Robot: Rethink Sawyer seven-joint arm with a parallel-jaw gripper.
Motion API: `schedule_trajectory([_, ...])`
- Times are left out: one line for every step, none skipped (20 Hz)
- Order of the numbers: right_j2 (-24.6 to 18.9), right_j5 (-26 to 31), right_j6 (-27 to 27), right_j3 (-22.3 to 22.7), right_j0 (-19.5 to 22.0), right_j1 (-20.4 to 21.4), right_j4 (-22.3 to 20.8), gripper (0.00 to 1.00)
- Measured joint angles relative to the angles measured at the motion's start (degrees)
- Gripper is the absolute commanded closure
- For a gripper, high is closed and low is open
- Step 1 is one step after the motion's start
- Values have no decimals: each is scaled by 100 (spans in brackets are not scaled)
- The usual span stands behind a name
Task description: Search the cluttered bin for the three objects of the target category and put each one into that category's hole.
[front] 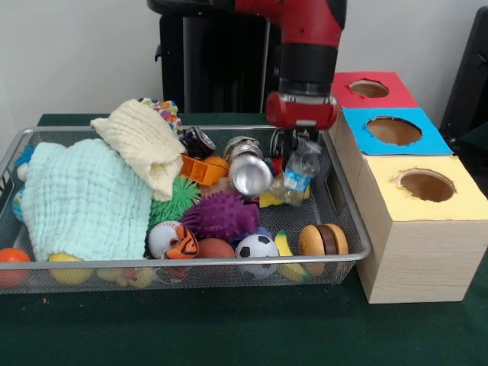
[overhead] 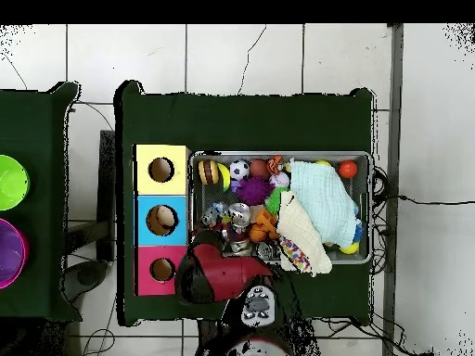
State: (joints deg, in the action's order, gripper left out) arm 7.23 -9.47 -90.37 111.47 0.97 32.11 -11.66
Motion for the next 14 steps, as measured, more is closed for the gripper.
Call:
schedule_trajectory([17, 436, 0, 35, -50, 195, 11, 100])
schedule_trajectory([50, 1228, 0, 102, -124, 553, 15, 100])
schedule_trajectory([66, 1548, 0, 138, -149, 714, 16, 100])
schedule_trajectory([75, 1886, 0, 190, -158, 908, 21, 100])
schedule_trajectory([84, 2224, 0, 242, -167, 1101, 25, 100])
schedule_trajectory([82, 2404, 0, 309, -154, 1252, 52, 100])
schedule_trajectory([81, 2429, 0, 322, -151, 1281, 56, 100])
schedule_trajectory([72, 2524, 0, 436, -118, 1464, 111, 100])
schedule_trajectory([64, 2549, 0, 500, -99, 1557, 139, 100])
schedule_trajectory([60, 2543, 0, 546, -88, 1621, 162, 100])
schedule_trajectory([54, 2509, 0, 656, -73, 1758, 226, 100])
schedule_trajectory([52, 2490, 0, 704, -72, 1813, 254, 100])
schedule_trajectory([46, 2452, 0, 801, -75, 1918, 319, 100])
schedule_trajectory([29, 2425, 0, 877, -75, 1998, 379, 100])
